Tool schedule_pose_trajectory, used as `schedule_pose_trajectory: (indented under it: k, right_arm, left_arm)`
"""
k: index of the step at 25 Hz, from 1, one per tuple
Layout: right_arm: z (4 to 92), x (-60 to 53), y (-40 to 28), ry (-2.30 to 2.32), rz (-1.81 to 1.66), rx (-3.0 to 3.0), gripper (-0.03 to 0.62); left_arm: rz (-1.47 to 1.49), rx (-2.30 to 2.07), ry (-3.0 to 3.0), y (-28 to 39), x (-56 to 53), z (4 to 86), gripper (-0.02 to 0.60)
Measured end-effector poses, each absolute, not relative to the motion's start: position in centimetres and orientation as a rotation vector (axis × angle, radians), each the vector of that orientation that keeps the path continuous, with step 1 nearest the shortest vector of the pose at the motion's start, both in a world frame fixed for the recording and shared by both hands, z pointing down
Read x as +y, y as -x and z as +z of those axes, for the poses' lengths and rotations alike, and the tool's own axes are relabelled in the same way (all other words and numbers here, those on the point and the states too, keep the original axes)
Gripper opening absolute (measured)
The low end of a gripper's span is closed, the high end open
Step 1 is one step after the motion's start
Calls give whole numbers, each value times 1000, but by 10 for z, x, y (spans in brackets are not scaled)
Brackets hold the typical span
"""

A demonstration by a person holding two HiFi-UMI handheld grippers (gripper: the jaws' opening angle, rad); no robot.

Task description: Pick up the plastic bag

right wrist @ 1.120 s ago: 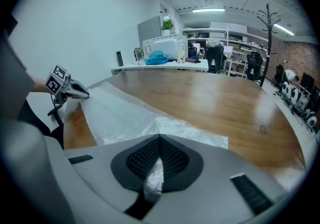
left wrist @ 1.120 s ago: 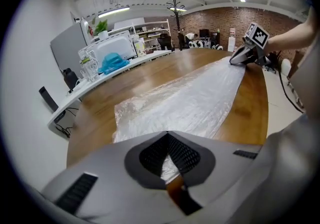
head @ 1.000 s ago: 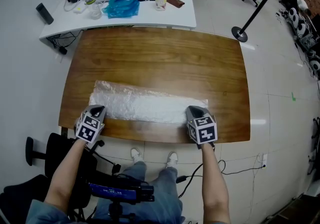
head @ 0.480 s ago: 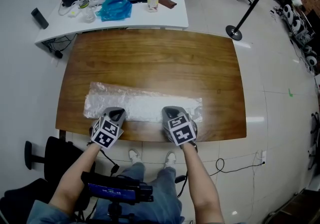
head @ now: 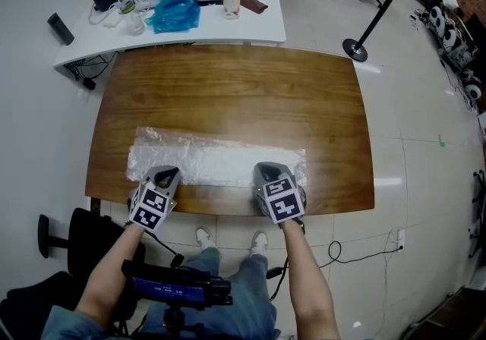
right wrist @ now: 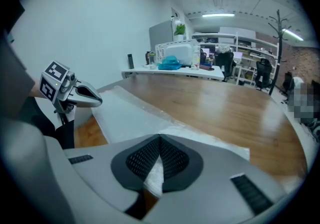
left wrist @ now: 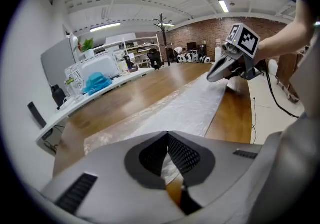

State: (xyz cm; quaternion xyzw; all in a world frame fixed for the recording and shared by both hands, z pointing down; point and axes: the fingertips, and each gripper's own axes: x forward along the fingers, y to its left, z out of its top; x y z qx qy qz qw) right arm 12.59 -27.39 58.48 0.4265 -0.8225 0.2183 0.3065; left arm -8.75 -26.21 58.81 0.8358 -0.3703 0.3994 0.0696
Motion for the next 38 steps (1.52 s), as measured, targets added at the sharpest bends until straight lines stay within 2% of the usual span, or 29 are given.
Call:
schedule_pose_trajectory:
  k: [6,10,30,37,38]
  right_arm:
    - [598,-272,-208,-1329,646,-2026,8]
    - [601,-272,-229,-1390,659,-1995,8]
    - [603,-276,-248,-1486,699,-1974,10]
    - [549,-283,-236,-1593,594,-2137,12]
    - [539,-283,-231,-1588,576,-2174,32]
  left_arm:
    - [1206,-1284,-2325,164,-269,595,9]
    - [1212,-1326,-2273,185,-267,598,9]
    - [1137,-1388,-2237,196,-270,610,11]
    - [885,-1525,-2330,175,-284,547,11]
    - [843,-1530,-2356,166,-285,536,11]
